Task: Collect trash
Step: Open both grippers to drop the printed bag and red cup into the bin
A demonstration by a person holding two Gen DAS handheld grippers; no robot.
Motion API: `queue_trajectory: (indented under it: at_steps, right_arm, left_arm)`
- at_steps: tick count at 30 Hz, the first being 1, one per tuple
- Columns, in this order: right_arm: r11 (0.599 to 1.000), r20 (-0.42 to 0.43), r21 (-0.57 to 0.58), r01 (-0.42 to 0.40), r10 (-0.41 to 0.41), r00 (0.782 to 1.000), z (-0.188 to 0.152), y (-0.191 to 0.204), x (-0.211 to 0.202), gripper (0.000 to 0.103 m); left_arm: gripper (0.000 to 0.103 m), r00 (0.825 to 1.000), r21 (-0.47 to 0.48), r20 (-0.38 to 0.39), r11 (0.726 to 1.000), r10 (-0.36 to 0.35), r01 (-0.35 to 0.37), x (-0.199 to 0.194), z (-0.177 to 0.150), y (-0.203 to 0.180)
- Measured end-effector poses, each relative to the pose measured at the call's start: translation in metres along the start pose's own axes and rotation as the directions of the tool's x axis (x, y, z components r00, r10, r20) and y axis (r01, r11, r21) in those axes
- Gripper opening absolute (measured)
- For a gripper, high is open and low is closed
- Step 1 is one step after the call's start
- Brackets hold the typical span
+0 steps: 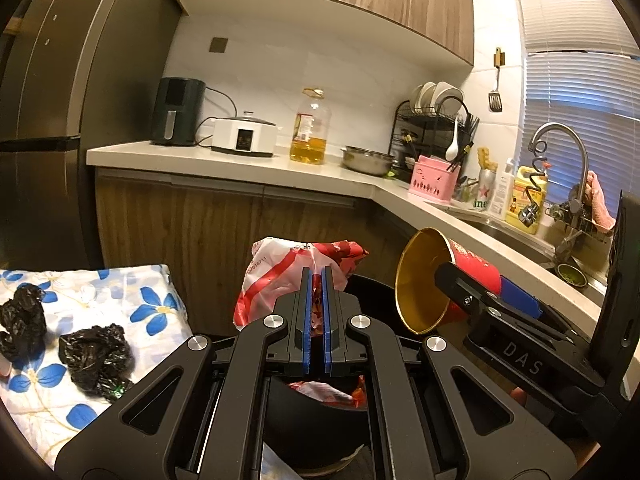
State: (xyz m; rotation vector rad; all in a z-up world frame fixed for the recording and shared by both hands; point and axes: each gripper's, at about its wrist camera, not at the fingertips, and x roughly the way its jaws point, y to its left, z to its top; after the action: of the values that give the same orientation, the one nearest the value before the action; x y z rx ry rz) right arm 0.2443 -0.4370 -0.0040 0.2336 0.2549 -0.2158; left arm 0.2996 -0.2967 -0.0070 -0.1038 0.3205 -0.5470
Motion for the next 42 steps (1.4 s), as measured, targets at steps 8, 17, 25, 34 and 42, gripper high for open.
queue_trajectory:
  at_steps: [8, 17, 25, 34, 42]
  right_arm:
    - [1.000, -0.011, 0.000, 0.002, -0.002, 1.000, -0.002, -0.003, 0.008, 0.083]
    - [1.000, -0.016, 0.004, -0.004, 0.004, 1.000, -0.002, -0.008, 0.016, 0.083]
    - [1.000, -0.029, 0.012, -0.014, 0.014, 0.999, -0.002, -0.010, 0.025, 0.083]
    - [0.999, -0.045, 0.016, -0.034, 0.034, 0.998, -0.005, -0.003, 0.027, 0.089]
    - [0.999, -0.033, 0.001, -0.043, 0.043, 0.999, -0.010, 0.011, 0.010, 0.093]
  left_arm:
    - [0.004, 0.999, 0.004, -0.022, 1.000, -0.029, 0.029, 0.017, -0.004, 0.000]
    - [0.004, 0.998, 0.012, -0.037, 0.999, -0.048, 0.048, 0.030, -0.008, -0.004]
    - [0.032, 0.998, -0.016, -0.047, 0.999, -0.033, 0.032, 0.033, -0.012, 0.006]
    - [0.085, 0.995, -0.084, 0.021, 0.992, 0.102, -0.099, -0.008, -0.008, 0.039]
    - [0.094, 0.985, -0.106, 0.016, 0.980, 0.174, -0.171, -0.046, -0.018, 0.055]
